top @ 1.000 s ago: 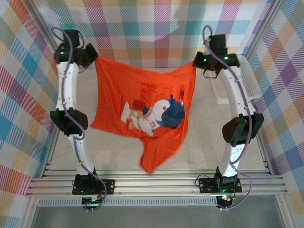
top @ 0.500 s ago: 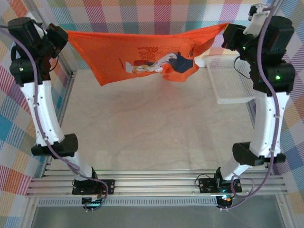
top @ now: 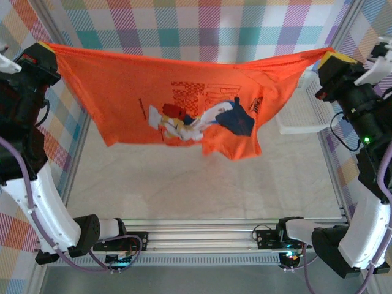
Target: Fold the inside-out t-shirt
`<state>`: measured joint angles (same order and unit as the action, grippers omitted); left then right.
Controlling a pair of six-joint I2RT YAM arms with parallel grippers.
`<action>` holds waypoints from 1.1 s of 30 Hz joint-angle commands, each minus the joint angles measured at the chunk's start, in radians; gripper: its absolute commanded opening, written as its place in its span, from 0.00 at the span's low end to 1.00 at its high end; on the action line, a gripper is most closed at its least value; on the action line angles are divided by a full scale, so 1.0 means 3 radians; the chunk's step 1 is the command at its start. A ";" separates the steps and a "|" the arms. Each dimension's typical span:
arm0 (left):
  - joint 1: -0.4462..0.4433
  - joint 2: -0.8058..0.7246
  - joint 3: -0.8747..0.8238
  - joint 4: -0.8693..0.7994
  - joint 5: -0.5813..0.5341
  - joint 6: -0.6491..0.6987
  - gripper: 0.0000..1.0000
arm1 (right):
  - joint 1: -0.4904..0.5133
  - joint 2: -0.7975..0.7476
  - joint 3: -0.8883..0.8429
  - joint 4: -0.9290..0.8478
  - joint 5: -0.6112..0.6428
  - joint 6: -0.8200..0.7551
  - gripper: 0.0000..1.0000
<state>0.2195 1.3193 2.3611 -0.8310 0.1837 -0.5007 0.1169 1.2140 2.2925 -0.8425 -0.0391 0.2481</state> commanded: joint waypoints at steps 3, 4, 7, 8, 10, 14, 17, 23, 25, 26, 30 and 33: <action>0.0076 0.0250 0.0002 0.0080 0.0007 0.0054 0.00 | -0.0022 0.0249 0.0013 0.0168 0.0152 -0.0140 0.00; 0.0075 0.0334 -0.0008 0.0066 0.0099 0.0027 0.00 | -0.0026 0.0311 -0.0036 0.0191 0.0164 -0.0159 0.00; 0.0061 0.0482 -0.0354 0.0299 0.0339 -0.0083 0.00 | -0.0024 0.0529 -0.0213 0.0298 0.0181 -0.0188 0.00; 0.0034 0.0516 -0.0559 0.0454 0.0365 -0.0123 0.00 | -0.0022 0.0628 -0.0265 0.0333 0.0175 -0.0192 0.00; -0.0049 0.0618 -0.0937 0.0690 0.0333 -0.0141 0.00 | -0.0023 0.0843 -0.0332 0.0392 0.0140 -0.0188 0.00; -0.0204 0.1115 -0.1409 0.1041 0.0301 -0.0153 0.00 | -0.0024 0.1415 -0.0384 0.0519 0.0082 -0.0149 0.00; -0.0290 0.1636 -0.1572 0.1252 0.0232 -0.0156 0.00 | -0.0024 0.1957 -0.0333 0.0573 0.0080 -0.0104 0.00; -0.0376 0.3054 -0.0926 0.1249 0.0259 -0.0104 0.00 | -0.0022 0.3276 0.0181 0.0546 0.0117 0.0123 0.00; -0.0399 0.3520 -0.0498 0.1117 0.0306 -0.0094 0.00 | -0.0025 0.3726 0.0524 0.0482 0.0105 0.0235 0.00; -0.0410 0.3762 -0.0253 0.1021 0.0325 -0.0094 0.00 | -0.0023 0.3939 0.0746 0.0446 0.0096 0.0272 0.00; -0.0428 0.4427 0.0577 0.0779 0.0313 -0.0117 0.00 | -0.0022 0.4560 0.1264 0.0480 0.0110 0.0467 0.00; -0.0412 0.4768 0.1042 0.0702 0.0316 -0.0203 0.00 | -0.0031 0.4726 0.1220 0.0795 0.0127 0.0660 0.00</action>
<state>0.0940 2.7316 2.5534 -0.5812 0.2714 -0.5385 0.1162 2.6404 2.6064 -0.6933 -0.0105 0.3668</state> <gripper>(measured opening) 0.049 0.048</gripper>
